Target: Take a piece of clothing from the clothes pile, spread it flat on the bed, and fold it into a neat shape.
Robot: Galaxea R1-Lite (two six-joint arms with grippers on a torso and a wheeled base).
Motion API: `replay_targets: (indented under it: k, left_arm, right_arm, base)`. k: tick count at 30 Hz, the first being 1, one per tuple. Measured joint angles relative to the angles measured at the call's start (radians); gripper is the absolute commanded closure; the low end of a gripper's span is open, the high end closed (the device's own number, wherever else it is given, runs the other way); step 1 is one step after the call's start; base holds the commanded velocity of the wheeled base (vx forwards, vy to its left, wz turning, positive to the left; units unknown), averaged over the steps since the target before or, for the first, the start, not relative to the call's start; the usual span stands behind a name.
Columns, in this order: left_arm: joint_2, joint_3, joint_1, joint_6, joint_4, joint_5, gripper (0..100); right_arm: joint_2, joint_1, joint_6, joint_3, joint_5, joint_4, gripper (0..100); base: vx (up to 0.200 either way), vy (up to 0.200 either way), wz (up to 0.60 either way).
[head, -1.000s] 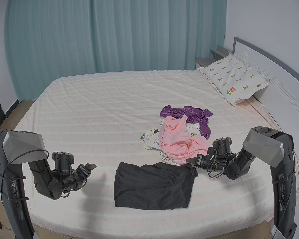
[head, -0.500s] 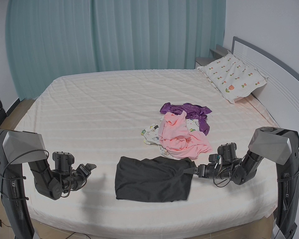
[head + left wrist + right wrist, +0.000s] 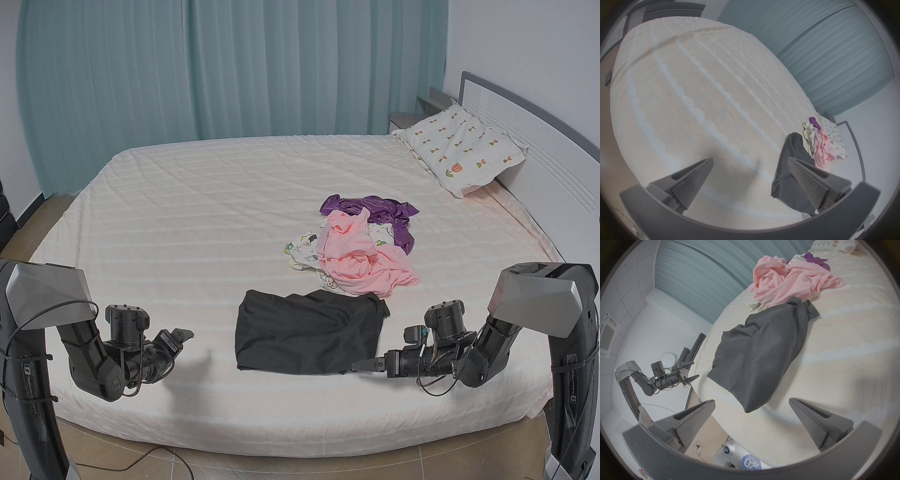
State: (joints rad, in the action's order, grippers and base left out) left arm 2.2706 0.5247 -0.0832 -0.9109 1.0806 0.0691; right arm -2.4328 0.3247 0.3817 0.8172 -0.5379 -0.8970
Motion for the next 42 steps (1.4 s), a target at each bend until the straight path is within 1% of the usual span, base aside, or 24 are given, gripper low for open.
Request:
replay_targets:
  k: [7, 11, 16, 20, 21, 27, 33, 38, 42]
  left_arm:
    - [0.000, 0.000, 0.000, 0.000, 0.000, 0.000, 0]
    - [0.001, 0.000, 0.000, 0.000, 0.000, 0.000, 0]
    - [0.001, 0.000, 0.000, 0.000, 0.000, 0.000, 0]
    - [0.001, 0.000, 0.000, 0.000, 0.000, 0.000, 0]
    - [0.001, 0.000, 0.000, 0.000, 0.000, 0.000, 0]
    - [0.001, 0.001, 0.000, 0.000, 0.000, 0.000, 0]
    - [0.001, 0.001, 0.000, 0.000, 0.000, 0.000, 0]
    - [0.001, 0.001, 0.000, 0.000, 0.000, 0.000, 0]
    - [0.001, 0.002, 0.000, 0.000, 0.000, 0.000, 0]
  right_arm:
    - [-0.023, 0.004, -0.008, 0.001, 0.002, -0.064, 0]
    - [-0.044, 0.004, -0.063, -0.001, 0.008, -0.139, 0]
    - [-0.075, 0.008, -0.144, -0.014, 0.009, -0.197, 0]
    - [-0.093, 0.010, -0.170, -0.037, 0.007, -0.248, 0]
    - [-0.097, 0.011, -0.171, -0.039, 0.008, -0.254, 100]
    - [-0.116, 0.016, -0.168, -0.032, 0.038, -0.301, 100]
    - [-0.122, 0.012, -0.169, -0.042, 0.043, -0.331, 100]
    - [-0.113, 0.003, -0.169, -0.062, 0.038, -0.331, 100]
    - [-0.085, -0.013, -0.170, -0.097, -0.001, -0.328, 100]
  base:
    - [0.000, 0.000, 0.00]
    - [0.000, 0.000, 0.00]
    - [0.000, 0.000, 0.00]
    - [0.000, 0.000, 0.00]
    - [0.000, 0.000, 0.00]
    - [0.000, 0.000, 0.00]
    - [0.000, 0.000, 0.00]
    - [0.000, 0.000, 0.00]
    - [0.000, 0.000, 0.00]
